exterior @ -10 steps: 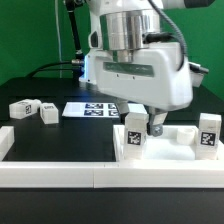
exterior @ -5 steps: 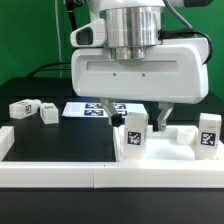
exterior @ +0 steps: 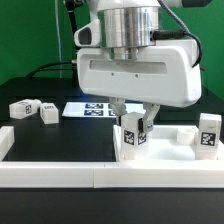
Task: Assemble square table
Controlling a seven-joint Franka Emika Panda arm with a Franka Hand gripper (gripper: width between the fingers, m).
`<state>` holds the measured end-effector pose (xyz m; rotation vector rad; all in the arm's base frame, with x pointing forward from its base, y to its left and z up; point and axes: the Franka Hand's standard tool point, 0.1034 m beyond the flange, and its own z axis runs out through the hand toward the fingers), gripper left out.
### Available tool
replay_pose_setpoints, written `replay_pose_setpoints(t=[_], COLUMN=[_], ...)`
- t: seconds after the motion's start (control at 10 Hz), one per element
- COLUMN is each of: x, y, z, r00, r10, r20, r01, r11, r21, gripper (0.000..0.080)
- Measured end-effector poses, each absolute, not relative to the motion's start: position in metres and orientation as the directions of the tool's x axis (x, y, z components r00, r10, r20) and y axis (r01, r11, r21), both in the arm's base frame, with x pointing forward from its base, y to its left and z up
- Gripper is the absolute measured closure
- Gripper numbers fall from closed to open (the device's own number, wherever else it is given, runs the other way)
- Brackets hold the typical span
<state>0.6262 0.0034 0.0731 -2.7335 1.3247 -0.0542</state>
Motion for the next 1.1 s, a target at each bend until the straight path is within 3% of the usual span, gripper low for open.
replay_pose_setpoints(t=[0.1, 0.3, 0.5, 0.8, 1.1], x=[0.6256, 0.6243, 0.625, 0.6257, 0.6242], y=[0.0011, 0.0056, 0.0061, 0.0045, 0.0031], z=[0.0733, 0.0725, 0.0724, 0.0728, 0.0732], r00=[0.506, 0.139, -0.129, -0.319, -0.379], r10=[-0.862, -0.986, -0.981, -0.935, -0.914], r20=[-0.037, -0.094, -0.141, -0.154, -0.144], r01=[-0.86, -0.988, -0.988, -0.943, -0.922], r11=[-0.5, -0.131, 0.14, 0.329, 0.387], r21=[-0.108, -0.086, -0.067, -0.045, -0.03], gripper=[0.0505, 0.0505, 0.0506, 0.0506, 0.0506])
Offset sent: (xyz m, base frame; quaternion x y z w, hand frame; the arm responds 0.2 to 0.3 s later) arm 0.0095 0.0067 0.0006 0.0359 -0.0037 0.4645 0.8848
